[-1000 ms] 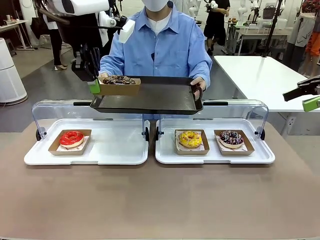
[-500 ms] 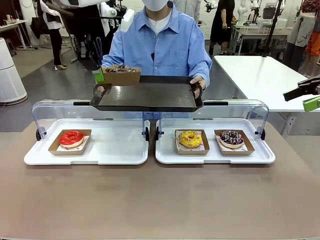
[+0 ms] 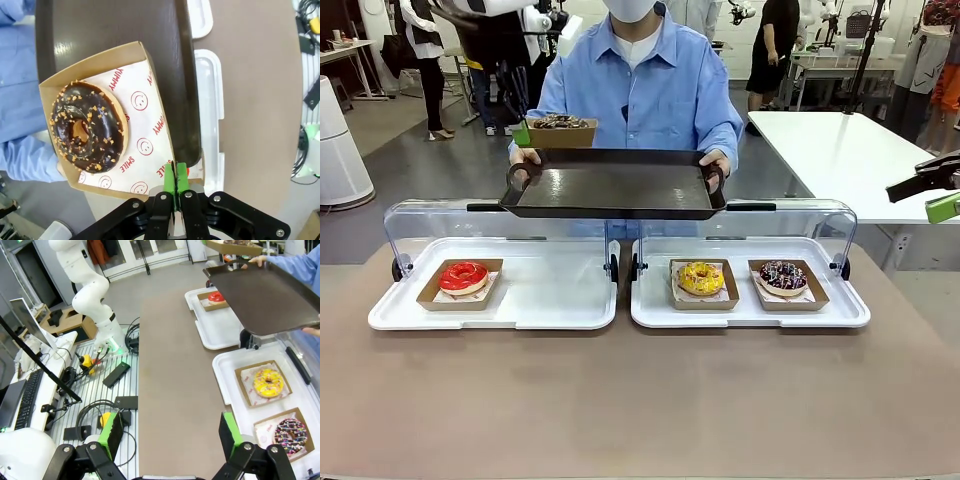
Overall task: Provide the desired donut to the person.
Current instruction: Place the picked Paper togo box onto the Handle tray extended by the person.
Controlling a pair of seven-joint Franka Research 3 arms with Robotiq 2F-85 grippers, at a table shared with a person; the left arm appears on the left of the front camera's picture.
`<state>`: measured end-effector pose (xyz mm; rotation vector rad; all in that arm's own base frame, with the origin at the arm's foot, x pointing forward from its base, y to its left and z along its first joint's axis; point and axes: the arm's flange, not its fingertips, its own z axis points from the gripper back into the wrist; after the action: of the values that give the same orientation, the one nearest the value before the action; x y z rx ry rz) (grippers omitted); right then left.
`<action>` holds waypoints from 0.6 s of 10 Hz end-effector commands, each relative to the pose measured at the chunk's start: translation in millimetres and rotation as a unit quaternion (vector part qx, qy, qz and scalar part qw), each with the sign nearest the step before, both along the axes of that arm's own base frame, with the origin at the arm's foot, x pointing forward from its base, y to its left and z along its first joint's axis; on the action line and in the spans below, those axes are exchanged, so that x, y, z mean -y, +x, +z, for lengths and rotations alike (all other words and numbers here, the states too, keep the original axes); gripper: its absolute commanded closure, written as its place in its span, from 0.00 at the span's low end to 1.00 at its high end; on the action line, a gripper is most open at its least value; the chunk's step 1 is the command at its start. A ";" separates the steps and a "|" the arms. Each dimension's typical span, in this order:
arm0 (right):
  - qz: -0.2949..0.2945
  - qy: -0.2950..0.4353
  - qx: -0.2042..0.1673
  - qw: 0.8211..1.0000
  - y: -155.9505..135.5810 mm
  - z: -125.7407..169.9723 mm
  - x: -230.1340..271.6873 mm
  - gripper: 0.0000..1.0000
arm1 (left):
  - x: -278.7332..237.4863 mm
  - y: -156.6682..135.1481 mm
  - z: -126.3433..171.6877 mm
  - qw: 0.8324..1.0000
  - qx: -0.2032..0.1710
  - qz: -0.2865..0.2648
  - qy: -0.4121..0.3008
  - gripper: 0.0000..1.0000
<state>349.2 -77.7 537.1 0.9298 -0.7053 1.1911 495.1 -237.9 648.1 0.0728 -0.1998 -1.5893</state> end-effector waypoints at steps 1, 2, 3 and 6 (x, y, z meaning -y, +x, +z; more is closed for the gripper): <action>0.005 0.006 0.006 1.000 -0.5 -0.5 1.6 0.00 | -10.5 30.4 -6.7 1.000 -0.010 -0.013 0.012 0.99; 0.005 0.006 0.006 1.000 -0.5 -0.5 1.6 0.00 | -17.6 38.1 -19.2 1.000 -0.014 -0.024 0.011 0.99; 0.005 0.006 0.006 1.000 -0.5 -0.5 1.6 0.00 | -23.9 37.2 -34.3 0.999 -0.013 -0.034 0.004 0.99; 0.005 0.006 0.006 1.000 -0.5 -0.5 1.6 0.00 | -25.6 47.6 -49.1 0.998 -0.021 -0.060 -0.001 0.99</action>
<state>349.2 -77.7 537.0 0.9300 -0.7053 1.1910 543.8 -215.8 600.2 0.0398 -0.1416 -1.6832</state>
